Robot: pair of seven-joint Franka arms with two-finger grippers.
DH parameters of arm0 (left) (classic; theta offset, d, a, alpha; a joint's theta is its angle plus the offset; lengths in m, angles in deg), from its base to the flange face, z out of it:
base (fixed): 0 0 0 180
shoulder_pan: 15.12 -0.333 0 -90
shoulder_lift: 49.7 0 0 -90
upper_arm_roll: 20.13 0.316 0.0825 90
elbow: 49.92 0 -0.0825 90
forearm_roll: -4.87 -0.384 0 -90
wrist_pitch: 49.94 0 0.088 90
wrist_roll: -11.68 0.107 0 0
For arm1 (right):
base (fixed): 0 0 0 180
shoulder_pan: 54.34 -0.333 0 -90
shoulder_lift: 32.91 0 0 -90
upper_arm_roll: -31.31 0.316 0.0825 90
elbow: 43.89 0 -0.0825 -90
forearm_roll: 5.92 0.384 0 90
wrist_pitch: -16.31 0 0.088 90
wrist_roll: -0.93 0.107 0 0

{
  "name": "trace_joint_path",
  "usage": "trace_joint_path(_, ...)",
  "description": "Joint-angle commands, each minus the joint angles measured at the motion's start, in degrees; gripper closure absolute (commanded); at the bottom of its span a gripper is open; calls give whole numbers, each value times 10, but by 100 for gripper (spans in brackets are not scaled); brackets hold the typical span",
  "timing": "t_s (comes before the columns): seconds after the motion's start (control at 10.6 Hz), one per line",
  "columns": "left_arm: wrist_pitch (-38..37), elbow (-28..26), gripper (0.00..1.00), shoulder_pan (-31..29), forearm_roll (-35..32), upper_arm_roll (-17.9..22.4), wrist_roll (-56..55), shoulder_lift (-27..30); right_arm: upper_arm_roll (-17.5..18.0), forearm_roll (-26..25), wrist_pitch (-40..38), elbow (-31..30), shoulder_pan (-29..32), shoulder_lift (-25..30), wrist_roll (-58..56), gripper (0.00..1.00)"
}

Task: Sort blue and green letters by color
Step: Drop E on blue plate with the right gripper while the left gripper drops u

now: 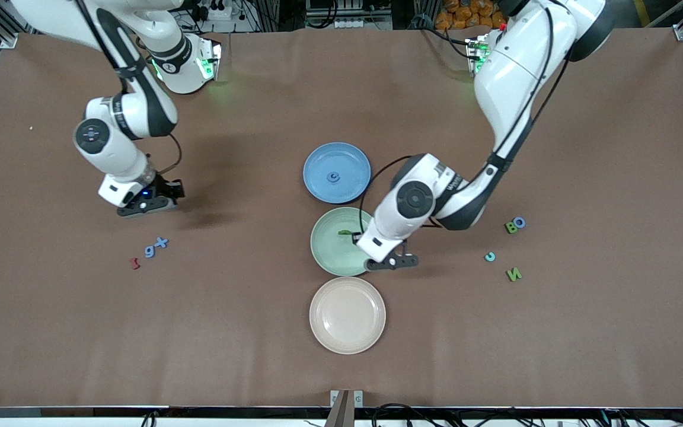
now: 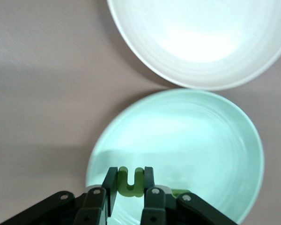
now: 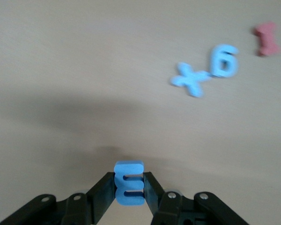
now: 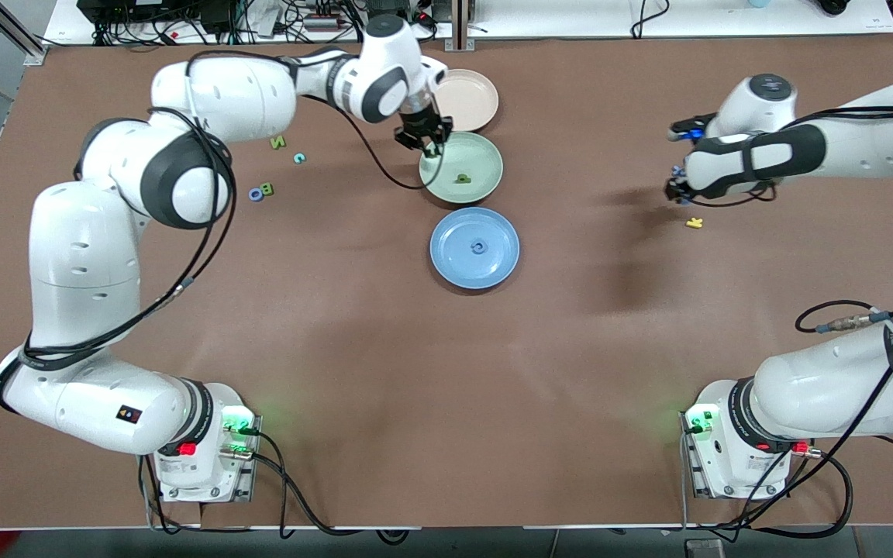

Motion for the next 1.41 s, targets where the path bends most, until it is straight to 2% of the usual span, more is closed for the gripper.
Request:
trace_joint_path(0.0,22,2,65,25,10,14,-57,2,36,2,-12,17,-69,3,142,80)
trace_joint_path(0.09,22,2,9,25,10,14,-58,2,63,2,-12,23,-82,1,190,80)
trace_joint_path(0.19,22,1,0,22,9,14,-56,8,98,2,-12,43,-96,-17,247,80)
trace_joint_path(0.38,8,-5,0,-13,6,12,-40,37,149,2,-12,103,-123,-60,341,80)
trace_joint_path(0.57,-73,-6,0,-60,7,9,64,70,151,1,-14,179,-187,-109,421,80)
trace_joint_path(0.75,-119,-7,0,-126,9,-1,195,81,151,0,-14,232,-236,-158,460,79)
trace_joint_path(1.04,-145,-25,0,-207,7,-2,430,82,157,-2,-14,246,-272,-182,465,78)
trace_joint_path(1.13,-145,-35,0,-236,7,-2,513,80,162,-2,-19,247,-274,-186,473,68)
trace_joint_path(1.22,-144,-46,0,-255,6,-1,566,79,168,-1,-28,247,-274,-185,503,1)
trace_joint_path(1.32,-136,-62,0,-267,-3,1,597,79,170,-2,-46,249,-272,-181,515,0)
